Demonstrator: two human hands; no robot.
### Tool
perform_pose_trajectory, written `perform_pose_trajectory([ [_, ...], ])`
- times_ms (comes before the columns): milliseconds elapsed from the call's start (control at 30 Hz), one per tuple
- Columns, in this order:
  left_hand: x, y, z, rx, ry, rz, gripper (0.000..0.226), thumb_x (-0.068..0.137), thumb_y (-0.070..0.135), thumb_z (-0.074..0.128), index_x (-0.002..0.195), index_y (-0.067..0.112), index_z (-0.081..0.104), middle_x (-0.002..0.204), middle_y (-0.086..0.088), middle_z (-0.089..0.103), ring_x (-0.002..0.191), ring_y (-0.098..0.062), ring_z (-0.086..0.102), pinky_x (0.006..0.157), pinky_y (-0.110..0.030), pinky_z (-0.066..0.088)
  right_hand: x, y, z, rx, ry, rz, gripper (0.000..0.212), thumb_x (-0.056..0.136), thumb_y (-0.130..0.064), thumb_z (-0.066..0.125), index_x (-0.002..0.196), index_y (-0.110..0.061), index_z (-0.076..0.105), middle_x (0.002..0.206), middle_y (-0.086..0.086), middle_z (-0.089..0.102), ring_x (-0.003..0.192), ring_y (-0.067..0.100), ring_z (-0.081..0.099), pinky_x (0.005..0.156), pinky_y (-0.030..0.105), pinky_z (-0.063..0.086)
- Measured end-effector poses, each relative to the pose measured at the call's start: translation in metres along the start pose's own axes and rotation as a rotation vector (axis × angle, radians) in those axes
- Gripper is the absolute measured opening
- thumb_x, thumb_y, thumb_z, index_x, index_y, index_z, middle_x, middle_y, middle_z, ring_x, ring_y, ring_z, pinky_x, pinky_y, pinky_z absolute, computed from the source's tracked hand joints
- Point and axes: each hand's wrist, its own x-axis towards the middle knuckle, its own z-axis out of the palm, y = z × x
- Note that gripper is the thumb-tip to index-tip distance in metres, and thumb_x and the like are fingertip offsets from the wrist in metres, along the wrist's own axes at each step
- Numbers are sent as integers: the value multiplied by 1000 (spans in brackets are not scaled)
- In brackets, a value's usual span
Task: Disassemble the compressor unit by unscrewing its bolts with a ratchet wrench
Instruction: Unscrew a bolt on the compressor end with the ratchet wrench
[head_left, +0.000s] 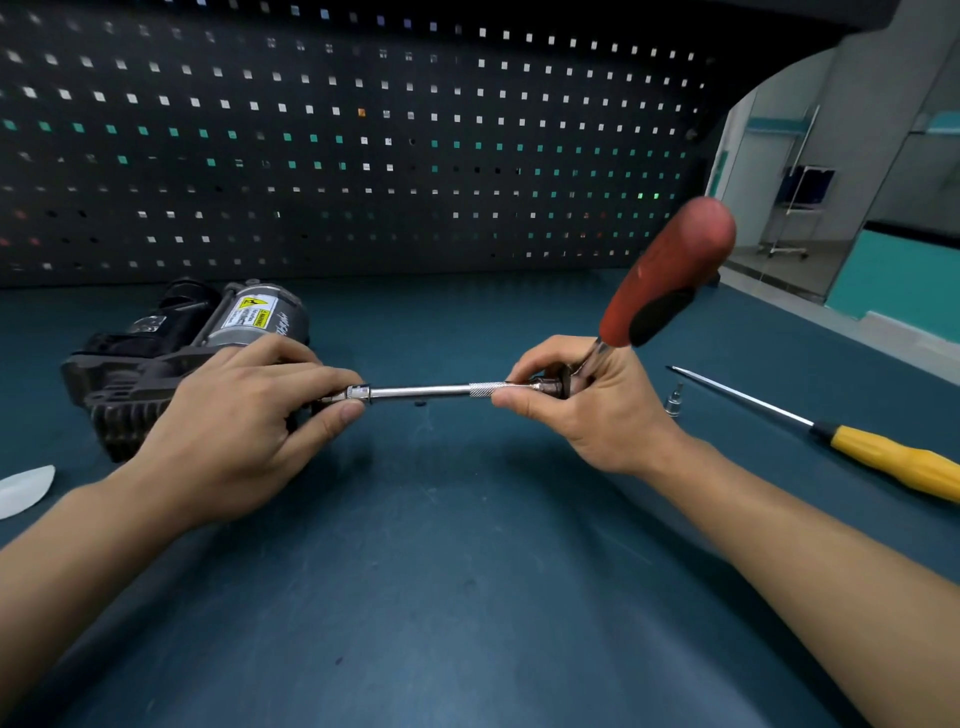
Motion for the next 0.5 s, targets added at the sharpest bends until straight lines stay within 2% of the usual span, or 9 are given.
perform_pose_trajectory([
  [100, 0, -1, 0, -4, 0, -7, 41, 92, 53, 41, 106, 32, 73, 86, 22, 50, 97, -7, 50, 74, -42, 49, 0, -1, 0, -16, -2, -13, 17, 75, -7, 86, 74, -10, 70, 72, 9, 67, 62, 10, 59, 61, 24, 47],
  [233, 0, -2, 0, -16, -13, -19, 42, 91, 54, 41, 104, 31, 73, 84, 22, 52, 97, -7, 51, 74, -41, 49, 0, -4, 0, -62, 3, -29, 15, 74, -5, 87, 76, -3, 72, 72, 8, 68, 63, 5, 59, 63, 17, 46],
  [367, 0, -2, 0, -12, -16, -25, 43, 90, 55, 41, 105, 31, 73, 85, 20, 52, 97, -9, 52, 75, -42, 50, 0, -10, -5, -190, -6, -62, 14, 75, -6, 87, 80, -4, 74, 76, 1, 70, 70, 3, 62, 68, 13, 46],
  [433, 0, -1, -1, -12, -17, -24, 42, 90, 55, 40, 104, 31, 73, 85, 19, 52, 97, -9, 51, 75, -42, 50, 0, -12, -6, -310, -27, -122, 12, 77, -6, 85, 83, -7, 75, 79, 1, 71, 73, 7, 64, 70, 19, 49],
  [500, 0, 0, -1, -4, -9, -17, 42, 90, 54, 41, 102, 31, 73, 85, 19, 51, 96, -8, 50, 74, -41, 49, 1, -12, -5, -378, -24, -192, 10, 77, -3, 83, 84, -7, 77, 79, 3, 72, 72, 16, 65, 69, 31, 51],
])
